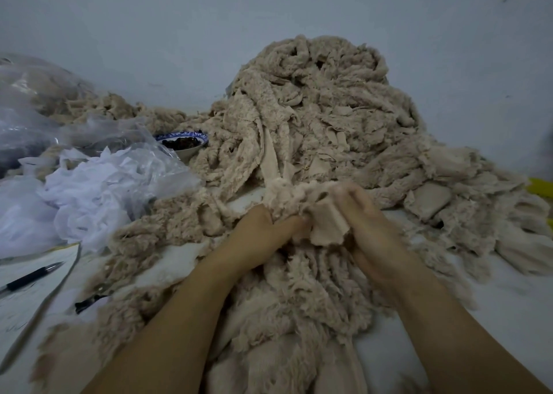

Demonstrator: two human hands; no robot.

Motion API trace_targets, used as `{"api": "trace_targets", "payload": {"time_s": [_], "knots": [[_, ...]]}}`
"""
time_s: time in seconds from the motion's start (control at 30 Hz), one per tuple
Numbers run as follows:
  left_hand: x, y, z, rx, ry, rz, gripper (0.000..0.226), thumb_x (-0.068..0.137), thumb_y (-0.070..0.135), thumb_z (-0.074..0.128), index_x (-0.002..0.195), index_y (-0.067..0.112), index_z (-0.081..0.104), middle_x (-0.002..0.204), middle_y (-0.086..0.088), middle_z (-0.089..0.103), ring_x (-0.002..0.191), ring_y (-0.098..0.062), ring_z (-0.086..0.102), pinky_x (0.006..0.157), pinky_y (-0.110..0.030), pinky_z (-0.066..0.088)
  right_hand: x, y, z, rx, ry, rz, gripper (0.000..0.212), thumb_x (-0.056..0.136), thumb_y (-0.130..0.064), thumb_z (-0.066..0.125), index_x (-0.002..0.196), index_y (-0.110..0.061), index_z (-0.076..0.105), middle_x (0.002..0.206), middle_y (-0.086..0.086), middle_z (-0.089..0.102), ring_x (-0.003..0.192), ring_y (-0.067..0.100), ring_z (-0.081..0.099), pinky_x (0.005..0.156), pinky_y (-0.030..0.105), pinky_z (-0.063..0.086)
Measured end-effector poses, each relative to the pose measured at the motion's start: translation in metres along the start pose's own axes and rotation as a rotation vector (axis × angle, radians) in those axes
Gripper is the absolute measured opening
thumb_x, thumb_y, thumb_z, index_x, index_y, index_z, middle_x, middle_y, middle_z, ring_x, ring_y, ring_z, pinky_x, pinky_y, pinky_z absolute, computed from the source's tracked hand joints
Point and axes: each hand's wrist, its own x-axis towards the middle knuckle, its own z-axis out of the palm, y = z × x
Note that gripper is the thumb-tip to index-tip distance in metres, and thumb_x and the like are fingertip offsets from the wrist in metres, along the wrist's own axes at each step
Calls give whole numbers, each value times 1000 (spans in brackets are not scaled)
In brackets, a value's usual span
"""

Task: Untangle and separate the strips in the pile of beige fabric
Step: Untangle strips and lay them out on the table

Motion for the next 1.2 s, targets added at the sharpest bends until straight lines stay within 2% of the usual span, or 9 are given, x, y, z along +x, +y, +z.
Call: {"api": "trace_targets", "payload": {"time_s": [0.1, 0.23, 0.37, 0.43, 0.57, 0.7, 0.8, 1.03, 1.2], "knots": [[0, -5, 3, 90, -136, 120, 31, 88, 41, 64, 115, 27, 68, 113, 18, 67, 103, 4, 61, 89, -18, 50, -4, 10, 1, -492, -226, -2, 37, 86, -51, 70, 121, -43, 60, 112, -20, 66, 103, 2, 64, 84, 18, 52], [4, -10, 5, 257, -276, 158, 20, 96, 39, 60, 110, 25, 57, 121, 29, 38, 104, 28, 36, 82, -5, 35, 7, 10, -10, -772, -22, -128, 10, 99, -27, 55, 91, -32, 60, 77, -14, 65, 65, -2, 57, 53, 12, 41], [7, -14, 7, 84, -51, 182, 17, 97, 44, 56, 110, 38, 66, 133, 23, 46, 115, 18, 43, 89, 0, 35, 15, -19, -37, 466, 167, -135, 30, 98, -32, 59, 88, -5, 65, 79, 11, 62, 75, 17, 63, 63, 24, 56], [9, -21, 10, 192, 42, 159, 27, 98, 40, 56, 123, 35, 61, 144, 17, 39, 130, 6, 36, 105, -17, 37, 19, -17, -54, 827, 321, -110, 53, 95, -48, 58, 128, -7, 57, 114, 8, 60, 99, 18, 69, 79, 30, 60], [7, -22, 18, 422, -90, 62, 54, 94, 42, 61, 144, 28, 47, 147, 7, 38, 134, -10, 37, 107, -29, 34, 18, 17, -41, -135, 345, 151, 39, 100, -39, 54, 131, -15, 55, 121, -1, 62, 100, 12, 67, 81, 23, 55], [-11, -6, 33, 328, -207, 284, 22, 94, 40, 58, 87, 24, 71, 81, 15, 55, 73, 2, 50, 68, -19, 38, 17, 31, -24, -750, -74, 66, 37, 102, -26, 52, 139, -27, 49, 114, -13, 56, 97, -1, 55, 68, 3, 39], [-15, 1, 35, 192, -203, 262, 39, 100, 39, 54, 63, 29, 57, 66, 9, 54, 58, -5, 48, 60, -19, 38, 17, 30, -22, -980, -162, 50, 20, 100, -15, 50, 118, -6, 56, 95, 0, 57, 79, 12, 53, 60, 16, 38], [20, -16, 8, 662, 167, -44, 45, 98, 37, 52, 140, 22, 45, 143, -3, 40, 127, -25, 41, 99, -36, 40, 11, 17, -21, -588, 306, 6, 27, 96, -24, 45, 71, -20, 35, 69, 0, 38, 65, 16, 39, 59, 32, 29], [29, -24, -12, 482, 355, -263, 28, 97, 24, 47, 120, 14, 60, 121, -13, 63, 106, -28, 58, 82, -34, 46, 9, 14, -23, -419, 325, 64, 12, 98, -30, 42, 85, -31, 42, 81, -4, 47, 71, 16, 46, 63, 34, 36]]}}
